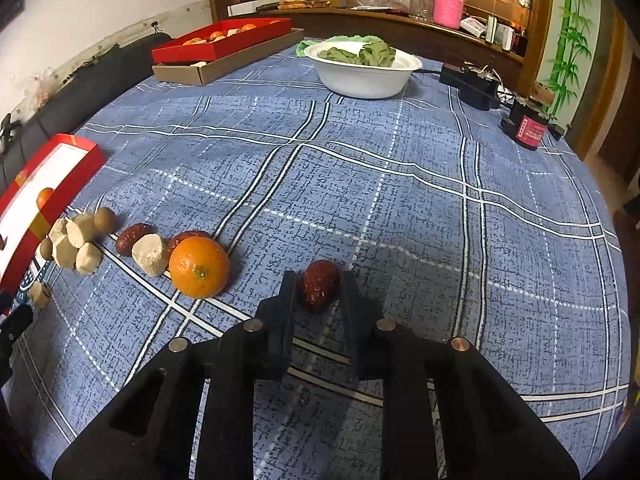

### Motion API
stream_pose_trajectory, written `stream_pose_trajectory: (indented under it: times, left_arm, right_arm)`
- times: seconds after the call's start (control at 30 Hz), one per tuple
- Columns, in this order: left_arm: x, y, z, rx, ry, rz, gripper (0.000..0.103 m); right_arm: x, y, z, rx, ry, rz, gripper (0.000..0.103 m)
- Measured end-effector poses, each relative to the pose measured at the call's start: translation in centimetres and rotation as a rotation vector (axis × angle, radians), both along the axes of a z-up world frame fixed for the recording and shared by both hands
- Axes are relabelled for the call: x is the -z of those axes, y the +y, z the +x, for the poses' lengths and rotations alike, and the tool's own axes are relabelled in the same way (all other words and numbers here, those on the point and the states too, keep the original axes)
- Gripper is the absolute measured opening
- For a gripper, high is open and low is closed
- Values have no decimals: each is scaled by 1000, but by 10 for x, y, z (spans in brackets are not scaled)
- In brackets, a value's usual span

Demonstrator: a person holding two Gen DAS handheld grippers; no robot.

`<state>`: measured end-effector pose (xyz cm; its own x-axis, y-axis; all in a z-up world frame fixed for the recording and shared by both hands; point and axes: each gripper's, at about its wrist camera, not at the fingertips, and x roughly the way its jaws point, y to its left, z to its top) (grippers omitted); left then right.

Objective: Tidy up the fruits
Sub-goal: 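Grasp a red date with the right gripper while the left grasps a beige pastry piece, then lift the date and pastry and carry both toward the red tray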

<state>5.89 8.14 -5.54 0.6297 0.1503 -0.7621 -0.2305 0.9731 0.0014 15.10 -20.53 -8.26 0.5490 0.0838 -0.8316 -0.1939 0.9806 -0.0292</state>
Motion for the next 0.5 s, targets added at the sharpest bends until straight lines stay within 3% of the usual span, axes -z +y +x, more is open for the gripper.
stream_pose_trajectory:
  times: [0.13, 0.23, 0.27, 0.3, 0.5]
  left_arm:
    - [5, -7, 10, 13, 15, -2, 63]
    - [8, -12, 21, 28, 53, -7, 48]
    - [8, -13, 22, 31, 54, -6, 27]
    - [7, -14, 24, 33, 55, 4, 24]
    - [6, -16, 17, 41, 46, -5, 24]
  right_arm:
    - [0, -3, 1, -3, 5, 33, 19]
    - [0, -2, 1, -14, 7, 45, 19]
    - [0, -2, 1, -17, 7, 47, 19]
    - [0, -1, 1, -20, 7, 47, 19]
    - [0, 1, -1, -27, 5, 41, 19]
